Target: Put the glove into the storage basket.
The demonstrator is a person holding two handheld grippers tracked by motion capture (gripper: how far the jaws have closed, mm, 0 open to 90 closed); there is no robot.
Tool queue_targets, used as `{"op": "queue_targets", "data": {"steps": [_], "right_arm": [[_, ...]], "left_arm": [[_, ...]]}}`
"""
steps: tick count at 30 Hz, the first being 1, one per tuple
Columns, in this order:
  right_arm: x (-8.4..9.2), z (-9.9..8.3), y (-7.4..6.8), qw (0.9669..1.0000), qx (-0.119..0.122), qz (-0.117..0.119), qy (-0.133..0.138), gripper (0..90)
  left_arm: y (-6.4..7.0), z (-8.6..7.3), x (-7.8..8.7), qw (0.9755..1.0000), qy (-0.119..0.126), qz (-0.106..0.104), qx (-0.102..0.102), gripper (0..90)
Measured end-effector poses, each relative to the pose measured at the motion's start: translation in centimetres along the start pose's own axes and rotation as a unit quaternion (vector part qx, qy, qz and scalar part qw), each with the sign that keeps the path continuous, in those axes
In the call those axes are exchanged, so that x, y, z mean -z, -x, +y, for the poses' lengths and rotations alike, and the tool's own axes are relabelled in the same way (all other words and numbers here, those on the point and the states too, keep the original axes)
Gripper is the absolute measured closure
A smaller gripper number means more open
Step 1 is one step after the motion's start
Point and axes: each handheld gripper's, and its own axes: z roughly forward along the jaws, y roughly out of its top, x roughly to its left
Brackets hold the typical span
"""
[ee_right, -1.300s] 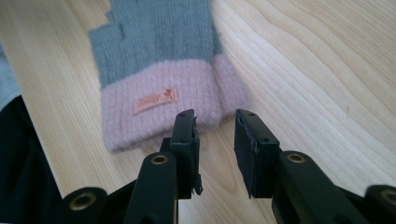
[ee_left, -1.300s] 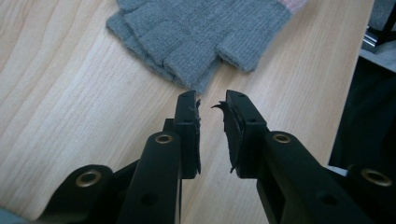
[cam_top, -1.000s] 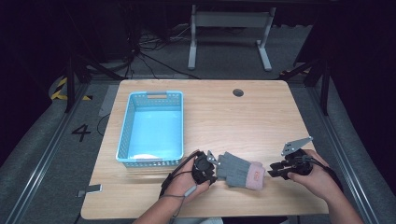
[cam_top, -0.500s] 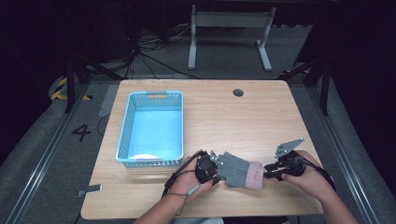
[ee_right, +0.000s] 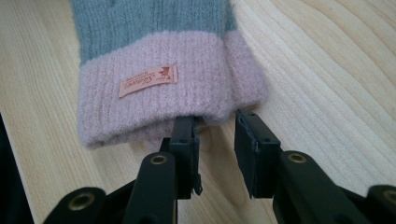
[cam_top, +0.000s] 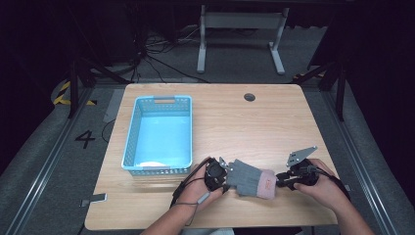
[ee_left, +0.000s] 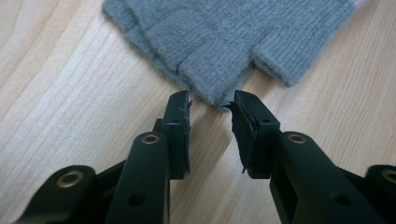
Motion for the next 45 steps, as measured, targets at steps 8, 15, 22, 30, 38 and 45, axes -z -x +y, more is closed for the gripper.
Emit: {"op": "queue_targets", "data": {"steps": [8, 15, 22, 30, 38, 45], "right_arm": [[-0.2, 0.1, -0.1, 1.0000, 0.006, 0.000, -0.003, 70.2], [-0.3, 0.1, -0.1, 1.0000, 0.003, 0.001, -0.003, 70.3], [-0.3, 0.2, -0.2, 1.0000, 0.006, 0.000, -0.002, 69.8], [-0.2, 0.3, -0.3, 1.0000, 0.007, 0.000, 0.000, 68.7], [0.0, 0.4, -0.2, 0.9999, 0.012, -0.004, 0.002, 73.6], [0.8, 0.7, -0.5, 0.9999, 0.007, -0.010, 0.007, 86.2]], "left_arm": [[0.1, 0.3, -0.4, 0.9998, -0.004, -0.017, -0.003, 70.1], [0.2, 0.4, -0.2, 0.9997, 0.004, -0.023, -0.005, 71.7], [0.4, 0.7, -0.3, 0.9997, 0.009, -0.021, -0.013, 72.1], [0.3, 0.8, 0.0, 0.9999, 0.010, -0.003, -0.006, 87.6], [0.4, 0.8, 0.2, 0.9998, 0.014, 0.003, -0.016, 88.7], [0.7, 0.8, 0.7, 0.9996, 0.021, 0.008, -0.019, 88.8]]}}
